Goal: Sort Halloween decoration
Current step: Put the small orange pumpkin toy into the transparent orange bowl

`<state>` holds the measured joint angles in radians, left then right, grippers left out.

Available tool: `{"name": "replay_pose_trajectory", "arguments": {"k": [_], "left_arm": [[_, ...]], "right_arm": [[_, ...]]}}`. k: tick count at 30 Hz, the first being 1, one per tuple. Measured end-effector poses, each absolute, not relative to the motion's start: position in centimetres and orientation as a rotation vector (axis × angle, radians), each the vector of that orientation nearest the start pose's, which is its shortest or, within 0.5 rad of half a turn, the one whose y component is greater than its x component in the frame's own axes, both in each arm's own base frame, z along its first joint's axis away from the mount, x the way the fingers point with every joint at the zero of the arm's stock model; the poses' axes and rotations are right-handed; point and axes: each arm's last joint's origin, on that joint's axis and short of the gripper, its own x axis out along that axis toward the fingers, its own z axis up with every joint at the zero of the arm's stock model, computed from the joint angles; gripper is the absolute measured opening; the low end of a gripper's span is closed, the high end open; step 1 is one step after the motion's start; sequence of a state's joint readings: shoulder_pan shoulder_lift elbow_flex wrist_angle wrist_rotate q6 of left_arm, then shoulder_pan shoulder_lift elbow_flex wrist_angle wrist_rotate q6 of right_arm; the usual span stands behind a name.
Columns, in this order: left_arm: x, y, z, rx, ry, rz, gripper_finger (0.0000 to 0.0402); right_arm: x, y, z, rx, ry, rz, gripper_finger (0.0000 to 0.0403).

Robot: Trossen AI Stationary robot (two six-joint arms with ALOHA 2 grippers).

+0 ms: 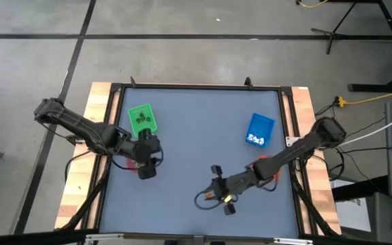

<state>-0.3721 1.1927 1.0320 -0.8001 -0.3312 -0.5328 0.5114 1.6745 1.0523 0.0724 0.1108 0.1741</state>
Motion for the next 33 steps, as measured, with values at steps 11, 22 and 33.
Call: {"name": "replay_pose_trajectory", "arguments": {"k": [11, 22, 33], "left_arm": [[18.7, -5.5, 38.5, -0.018, 0.565, 0.123, 0.0174], [10.6, -2.5, 34.6, -0.058, 0.316, 0.176, 0.0174], [10.7, -1.8, 25.5, 0.079, 0.063, 0.122, 0.0174]], "right_arm": [[26.5, 14.4, 29.1, -0.006, 0.559, 0.322, 0.0101], [22.5, 11.9, 31.8, -0.015, 0.599, 0.248, 0.0101], [21.0, 11.1, 30.5, -0.066, 0.796, 0.201, 0.0101]]}}
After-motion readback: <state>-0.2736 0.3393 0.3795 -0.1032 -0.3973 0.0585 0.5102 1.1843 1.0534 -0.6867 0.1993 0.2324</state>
